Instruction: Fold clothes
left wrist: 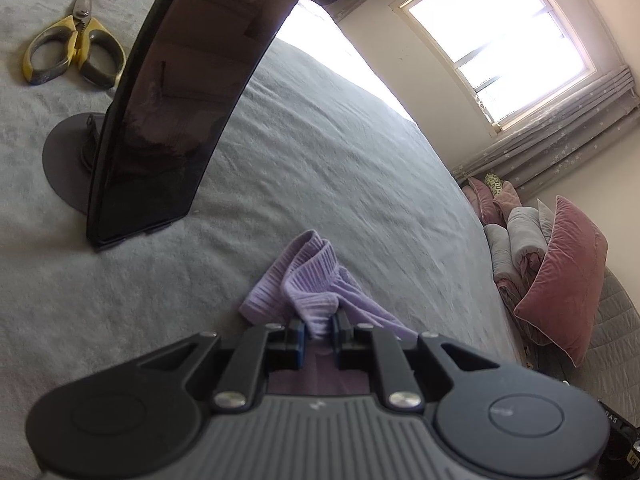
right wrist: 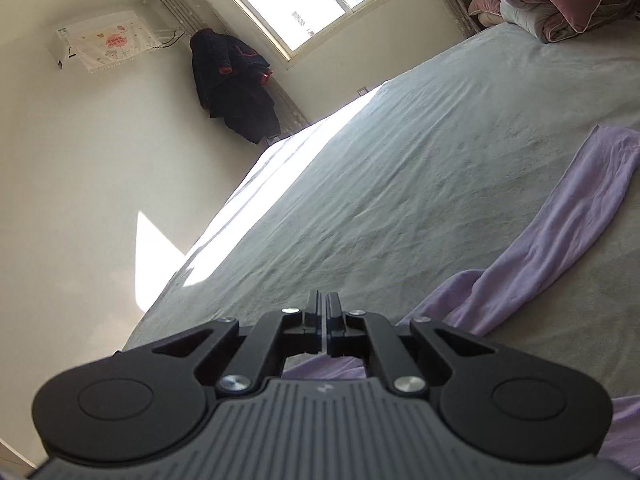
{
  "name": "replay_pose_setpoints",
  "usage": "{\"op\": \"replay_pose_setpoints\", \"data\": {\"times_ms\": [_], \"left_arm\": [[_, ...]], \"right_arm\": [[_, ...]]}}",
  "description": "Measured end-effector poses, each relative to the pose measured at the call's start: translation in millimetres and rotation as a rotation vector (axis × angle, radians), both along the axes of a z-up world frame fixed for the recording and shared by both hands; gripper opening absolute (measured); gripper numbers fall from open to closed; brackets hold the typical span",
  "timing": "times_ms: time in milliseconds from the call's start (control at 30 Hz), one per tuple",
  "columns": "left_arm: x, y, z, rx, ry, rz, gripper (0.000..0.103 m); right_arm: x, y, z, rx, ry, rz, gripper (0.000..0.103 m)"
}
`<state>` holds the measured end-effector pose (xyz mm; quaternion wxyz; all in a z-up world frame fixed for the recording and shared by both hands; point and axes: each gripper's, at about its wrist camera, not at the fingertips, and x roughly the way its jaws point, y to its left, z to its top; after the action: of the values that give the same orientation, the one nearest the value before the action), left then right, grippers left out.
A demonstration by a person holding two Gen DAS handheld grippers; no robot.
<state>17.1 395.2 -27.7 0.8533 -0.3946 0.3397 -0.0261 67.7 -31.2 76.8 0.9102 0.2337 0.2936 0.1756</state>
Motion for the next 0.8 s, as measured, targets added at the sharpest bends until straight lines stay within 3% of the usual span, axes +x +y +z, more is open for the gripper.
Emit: {"op": "replay_pose_setpoints", "data": {"times_ms": [67,233,267,333,533,700,800], "left_arm": [[-2.2,0.2,-0.4,0.0,-0.002,0.002,0.014],[-5.4,-3.9,4.3,0.015,-0.027,0.0,0.014],[-5.4,-5.2,4.7,0.021,-0.028,0.0,0.014],[-4.1,-7.5,4.6,0.036,-0.021,0.0,0.014],[0.5,-8.1,3.3,0.043,-0.014,0.022,0.014],[1.7,-10.0,5.3,0.039,-0.024,0.039,0.014],[3.9,-13.7,4.3,0.059,-0.016,0.038,0.014]], "right_arm": [[-9.5,3.9,-11.7,-0.08,0.025,0.042,0.006],[-7.3,-2.8,-44.5,-0.081,0.148,0.061,0.021],[-4.7,-6.7,-48.0,-0.084,0.161,0.044,0.038],[1.1,-20.3,-55.1,-0.063,0.194,-0.013,0.059],[23.5,-68.8,-87.3,0.064,0.365,-0.19,0.059],[49.6,-107.9,-120.6,0.268,0.421,-0.296,0.059],[65.4,-115.3,-126.2,0.296,0.397,-0.33,0.059]]}}
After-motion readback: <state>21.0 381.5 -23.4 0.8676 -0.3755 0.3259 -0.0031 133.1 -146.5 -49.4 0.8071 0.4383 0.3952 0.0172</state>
